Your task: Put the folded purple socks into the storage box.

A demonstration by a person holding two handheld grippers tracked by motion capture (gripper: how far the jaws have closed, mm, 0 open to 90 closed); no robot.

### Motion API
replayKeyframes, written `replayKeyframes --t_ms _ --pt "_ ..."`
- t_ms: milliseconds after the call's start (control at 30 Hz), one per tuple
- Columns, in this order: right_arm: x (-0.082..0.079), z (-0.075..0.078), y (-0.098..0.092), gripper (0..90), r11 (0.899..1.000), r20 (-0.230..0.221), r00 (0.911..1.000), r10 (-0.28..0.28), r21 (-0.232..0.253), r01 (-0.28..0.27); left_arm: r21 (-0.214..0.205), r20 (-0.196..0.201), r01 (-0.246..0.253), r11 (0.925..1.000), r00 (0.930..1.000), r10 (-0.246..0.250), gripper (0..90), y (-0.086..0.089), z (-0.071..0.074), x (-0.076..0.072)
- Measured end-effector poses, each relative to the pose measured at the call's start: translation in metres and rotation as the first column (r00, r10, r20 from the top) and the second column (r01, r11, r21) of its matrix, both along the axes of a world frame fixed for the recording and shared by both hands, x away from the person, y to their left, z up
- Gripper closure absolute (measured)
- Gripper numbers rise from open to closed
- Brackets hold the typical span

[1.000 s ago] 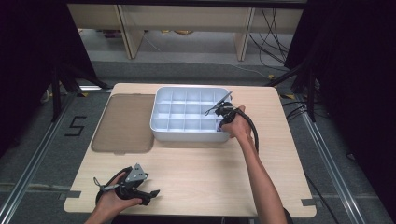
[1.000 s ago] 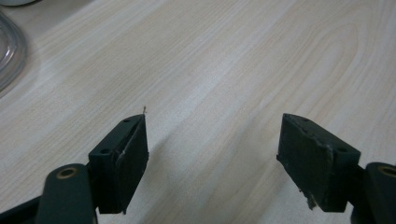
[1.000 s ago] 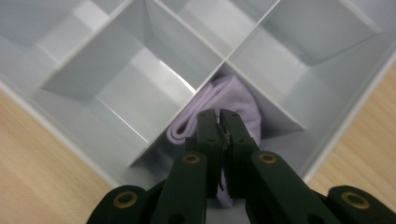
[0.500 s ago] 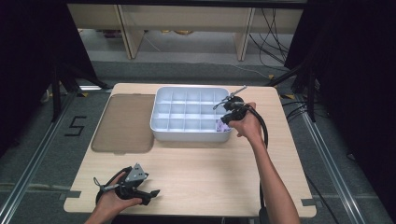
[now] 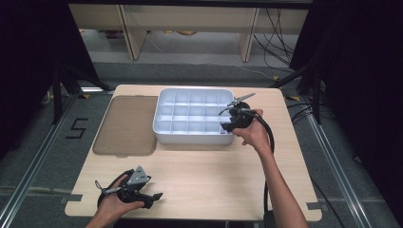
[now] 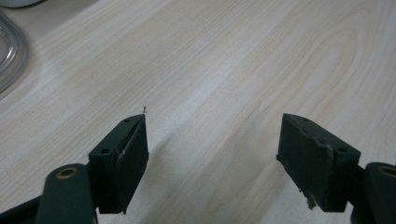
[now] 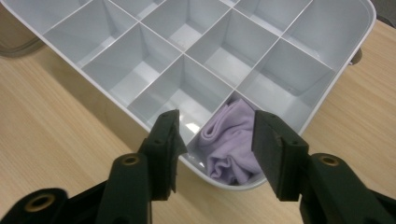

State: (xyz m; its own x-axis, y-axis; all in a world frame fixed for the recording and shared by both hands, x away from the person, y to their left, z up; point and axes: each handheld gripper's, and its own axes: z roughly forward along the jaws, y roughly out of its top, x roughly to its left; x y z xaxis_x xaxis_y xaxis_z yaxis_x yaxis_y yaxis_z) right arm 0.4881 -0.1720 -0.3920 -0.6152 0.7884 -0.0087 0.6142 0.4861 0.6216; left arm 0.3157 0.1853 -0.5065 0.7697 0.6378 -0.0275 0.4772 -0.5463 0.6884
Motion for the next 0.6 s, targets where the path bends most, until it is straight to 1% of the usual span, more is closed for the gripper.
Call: replayKeyframes --t_ms 33,67,100,133,167,200,233,267,300,367,400,467,500,533,567,600 --pt "-0.001 0.000 -0.001 50.1 1.000 0.008 0.9997 0.024 0.005 -0.024 0.000 0.000 -0.001 1.0000 1.0000 0.001 24.0 0.000 0.000 0.000" --pt "-0.002 0.000 0.000 48.9 1.000 0.013 0.9997 0.023 0.006 -0.023 -0.001 -0.001 0.001 1.0000 1.0000 -0.001 24.0 0.000 0.000 0.000" --pt "-0.004 0.000 -0.001 47.4 1.000 0.006 0.9995 0.031 0.003 -0.031 -0.003 -0.001 -0.002 1.0000 1.0000 0.002 24.0 0.000 0.000 0.000" --pt "-0.005 0.000 -0.001 46.0 0.999 0.019 0.9991 0.038 0.002 -0.038 0.000 0.000 -0.002 1.0000 1.0000 0.002 24.0 0.000 0.000 0.000" --pt "-0.007 0.002 0.000 45.1 1.000 0.016 0.9996 0.022 0.005 -0.022 -0.004 0.000 -0.002 1.0000 1.0000 0.002 24.0 0.000 0.000 0.000" --pt "-0.008 0.002 0.000 44.0 1.000 0.013 0.9996 0.025 0.013 -0.025 -0.001 -0.004 0.006 1.0000 1.0000 -0.006 24.0 0.000 0.000 0.000" --pt "-0.009 0.001 0.000 42.7 1.000 0.022 0.9994 0.025 0.018 -0.025 -0.001 0.005 0.009 1.0000 1.0000 -0.009 24.0 0.000 0.001 0.001" --pt "-0.012 0.002 0.001 41.1 1.000 0.013 0.9998 0.013 0.026 -0.013 -0.007 0.006 0.007 1.0000 1.0000 -0.007 24.0 0.000 0.000 0.001" --pt "-0.013 0.002 0.001 40.0 1.000 0.014 0.9998 0.016 0.023 -0.016 0.008 0.012 0.012 0.9999 0.9999 -0.012 24.0 0.001 0.001 0.001" --pt "-0.015 0.000 0.002 38.2 0.999 0.020 0.9996 0.018 0.034 -0.018 0.005 0.010 0.012 0.9999 0.9999 -0.012 24.0 0.001 0.001 0.001" --pt "-0.016 0.001 0.001 37.5 0.999 0.008 0.9997 0.022 0.025 -0.022 0.007 0.011 0.011 0.9999 0.9999 -0.011 24.0 0.001 0.001 0.001" --pt "-0.018 0.000 0.002 35.8 0.999 0.013 0.9998 0.012 0.039 -0.012 -0.005 0.003 -0.002 1.0000 1.0000 0.002 24.0 0.001 0.000 0.001" --pt "-0.018 -0.001 0.001 35.5 0.999 0.022 0.9995 0.023 0.030 -0.024 0.002 0.005 0.010 0.9999 0.9999 -0.010 23.9 0.002 0.000 0.002" --pt "-0.020 -0.001 0.002 35.1 0.999 0.016 0.9998 0.011 0.041 -0.011 -0.014 -0.008 -0.008 0.9999 0.9999 0.008 24.0 0.001 -0.001 0.001" --pt "-0.021 -0.001 0.002 34.4 0.999 0.008 0.9999 0.007 0.041 -0.007 0.002 0.003 -0.006 1.0000 1.0000 0.006 23.9 0.002 0.000 0.001" --pt "-0.020 -0.001 0.001 33.8 0.999 0.022 0.9995 0.023 0.023 -0.023 0.009 0.011 0.005 0.9999 0.9999 -0.005 24.0 0.003 0.001 0.002"
